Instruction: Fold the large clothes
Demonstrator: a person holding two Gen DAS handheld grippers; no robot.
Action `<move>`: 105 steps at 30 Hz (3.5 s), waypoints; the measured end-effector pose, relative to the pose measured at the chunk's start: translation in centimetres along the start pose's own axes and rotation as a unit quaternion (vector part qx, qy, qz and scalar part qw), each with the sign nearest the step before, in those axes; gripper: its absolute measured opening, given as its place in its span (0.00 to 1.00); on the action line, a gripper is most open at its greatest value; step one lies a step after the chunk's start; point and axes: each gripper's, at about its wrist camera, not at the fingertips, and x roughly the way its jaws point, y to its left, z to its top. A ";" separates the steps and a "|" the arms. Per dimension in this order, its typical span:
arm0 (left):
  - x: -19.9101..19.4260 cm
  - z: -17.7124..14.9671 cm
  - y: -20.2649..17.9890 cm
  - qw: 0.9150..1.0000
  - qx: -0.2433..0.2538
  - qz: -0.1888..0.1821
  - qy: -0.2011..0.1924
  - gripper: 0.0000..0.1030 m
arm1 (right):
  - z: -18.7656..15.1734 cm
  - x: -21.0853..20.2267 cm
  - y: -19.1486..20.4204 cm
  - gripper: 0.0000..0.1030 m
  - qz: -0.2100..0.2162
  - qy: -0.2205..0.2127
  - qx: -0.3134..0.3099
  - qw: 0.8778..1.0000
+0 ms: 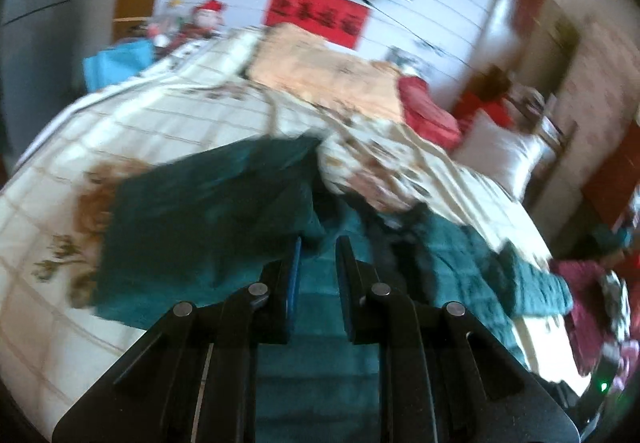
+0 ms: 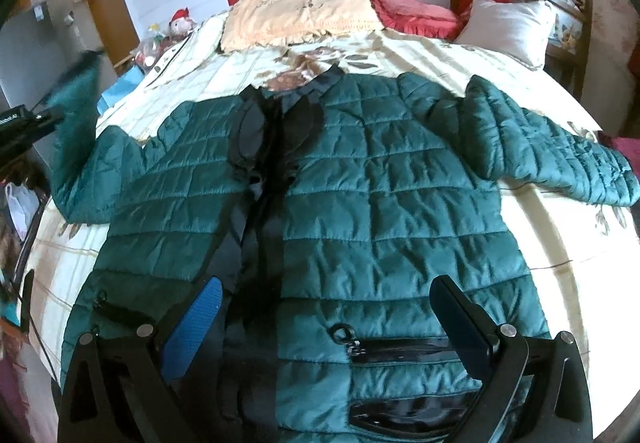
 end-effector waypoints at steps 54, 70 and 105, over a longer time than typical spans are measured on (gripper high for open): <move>2.5 -11.2 16.1 0.973 -0.119 0.169 0.099 0.68 | 10.9 17.2 20.7 0.24 0.269 0.084 -0.010 0.960; 1.0 -10.7 13.8 0.978 -0.100 0.166 0.082 0.68 | 15.8 1.9 10.3 0.06 0.208 -0.115 -0.048 0.970; 7.4 -4.9 4.1 0.984 -0.015 0.159 0.083 0.68 | 10.8 6.6 -7.6 0.56 0.009 -0.049 0.051 0.997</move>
